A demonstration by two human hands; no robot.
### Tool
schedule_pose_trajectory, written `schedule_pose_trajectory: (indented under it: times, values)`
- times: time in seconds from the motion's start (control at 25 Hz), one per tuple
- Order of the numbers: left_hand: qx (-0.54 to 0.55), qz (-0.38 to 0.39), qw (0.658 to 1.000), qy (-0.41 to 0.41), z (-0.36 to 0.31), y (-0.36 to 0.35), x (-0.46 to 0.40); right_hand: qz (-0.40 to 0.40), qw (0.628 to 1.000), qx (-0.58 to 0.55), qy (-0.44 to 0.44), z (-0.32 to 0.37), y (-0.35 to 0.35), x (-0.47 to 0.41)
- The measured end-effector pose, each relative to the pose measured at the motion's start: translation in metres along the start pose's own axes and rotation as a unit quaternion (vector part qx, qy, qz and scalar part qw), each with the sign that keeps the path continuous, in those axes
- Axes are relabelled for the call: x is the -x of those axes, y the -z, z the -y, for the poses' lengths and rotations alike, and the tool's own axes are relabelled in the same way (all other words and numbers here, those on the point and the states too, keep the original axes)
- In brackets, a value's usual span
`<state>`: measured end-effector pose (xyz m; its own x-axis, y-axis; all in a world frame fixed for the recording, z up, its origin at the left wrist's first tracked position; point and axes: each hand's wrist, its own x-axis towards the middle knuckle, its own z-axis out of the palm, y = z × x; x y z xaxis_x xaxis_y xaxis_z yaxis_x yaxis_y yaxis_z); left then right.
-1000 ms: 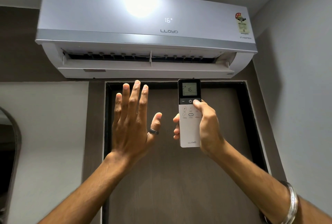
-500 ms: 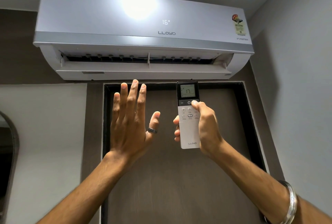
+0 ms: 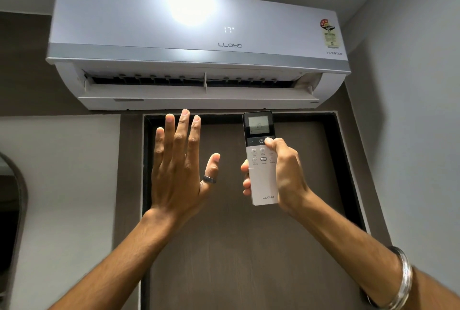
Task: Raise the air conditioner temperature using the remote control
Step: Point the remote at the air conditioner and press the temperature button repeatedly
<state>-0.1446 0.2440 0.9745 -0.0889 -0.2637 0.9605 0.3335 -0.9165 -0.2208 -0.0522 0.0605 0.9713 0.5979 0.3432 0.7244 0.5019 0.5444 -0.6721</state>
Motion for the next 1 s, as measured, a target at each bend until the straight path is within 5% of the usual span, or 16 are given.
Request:
schedule_pose_trajectory:
  times: [1.0]
  values:
    - [0.003, 0.001, 1.0, 0.0, -0.001, 0.0041, 0.0001, 0.014, 1.0, -0.009, 0.023, 0.0058, -0.0013, 0.0039]
